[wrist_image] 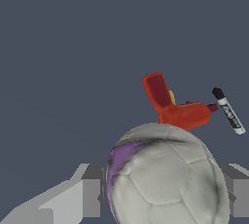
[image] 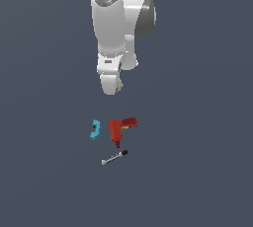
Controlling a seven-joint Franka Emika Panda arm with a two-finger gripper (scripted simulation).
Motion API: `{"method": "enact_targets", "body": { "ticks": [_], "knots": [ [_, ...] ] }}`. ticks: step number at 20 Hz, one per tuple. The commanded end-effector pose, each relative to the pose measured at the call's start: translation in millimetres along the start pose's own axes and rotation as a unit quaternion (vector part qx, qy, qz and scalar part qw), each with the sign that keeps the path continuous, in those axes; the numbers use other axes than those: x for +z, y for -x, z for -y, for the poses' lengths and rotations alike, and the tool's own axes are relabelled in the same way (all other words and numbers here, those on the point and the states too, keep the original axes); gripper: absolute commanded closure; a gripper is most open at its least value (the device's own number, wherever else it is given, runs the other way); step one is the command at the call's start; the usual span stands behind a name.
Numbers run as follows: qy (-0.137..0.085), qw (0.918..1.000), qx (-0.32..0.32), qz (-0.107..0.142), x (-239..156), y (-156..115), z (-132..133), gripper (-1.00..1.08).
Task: Pick up a designated object from a clutter of objects.
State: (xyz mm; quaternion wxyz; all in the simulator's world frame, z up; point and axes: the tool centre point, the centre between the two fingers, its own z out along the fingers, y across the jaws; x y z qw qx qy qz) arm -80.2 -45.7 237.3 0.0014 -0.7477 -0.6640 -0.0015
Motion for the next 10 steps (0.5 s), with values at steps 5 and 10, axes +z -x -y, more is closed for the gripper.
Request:
{"method": "enact_targets", "body": {
  "ticks": [5, 10],
  "knots": [
    [0.0, 1.0, 0.0, -0.001, -57.7, 44.2, 16.2, 1.08],
    [0.0, 1.0, 0.0, 0.0, -96.0, 74.6, 26.0, 1.08]
  ]
}}
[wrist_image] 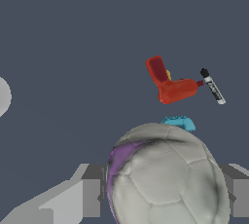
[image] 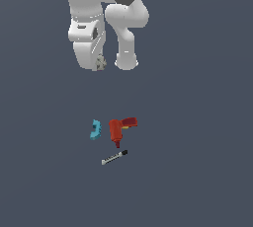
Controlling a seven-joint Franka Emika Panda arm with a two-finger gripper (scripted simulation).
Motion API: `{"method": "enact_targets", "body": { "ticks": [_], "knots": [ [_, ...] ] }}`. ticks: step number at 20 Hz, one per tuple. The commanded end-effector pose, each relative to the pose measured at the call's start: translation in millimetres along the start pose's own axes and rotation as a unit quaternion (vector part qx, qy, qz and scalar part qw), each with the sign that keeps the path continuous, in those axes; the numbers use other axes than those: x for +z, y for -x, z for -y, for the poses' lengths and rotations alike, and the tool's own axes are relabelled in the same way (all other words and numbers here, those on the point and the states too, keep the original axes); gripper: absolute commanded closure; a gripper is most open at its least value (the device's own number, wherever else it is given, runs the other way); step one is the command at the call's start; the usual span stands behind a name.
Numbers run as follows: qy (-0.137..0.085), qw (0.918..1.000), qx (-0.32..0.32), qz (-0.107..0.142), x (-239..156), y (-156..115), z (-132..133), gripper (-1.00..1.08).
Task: Pick up a designated object from a clutter of objects.
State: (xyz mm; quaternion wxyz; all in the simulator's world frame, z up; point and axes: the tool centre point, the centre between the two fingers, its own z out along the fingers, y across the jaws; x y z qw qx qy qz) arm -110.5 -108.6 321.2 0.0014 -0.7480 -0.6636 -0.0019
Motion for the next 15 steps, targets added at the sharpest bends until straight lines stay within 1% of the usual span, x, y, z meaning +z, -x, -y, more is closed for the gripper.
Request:
{"method": "enact_targets", "body": {
  "ticks": [1, 8, 15],
  "knots": [
    [0.0, 1.0, 0.0, 0.0, -18.6, 14.3, 4.9, 1.08],
    [0.0, 1.0, 0.0, 0.002, -53.4, 41.9, 12.1, 1.08],
    [0.0, 1.0, 0.0, 0.002, -65.2, 51.2, 13.1, 1.08]
  ]
}}
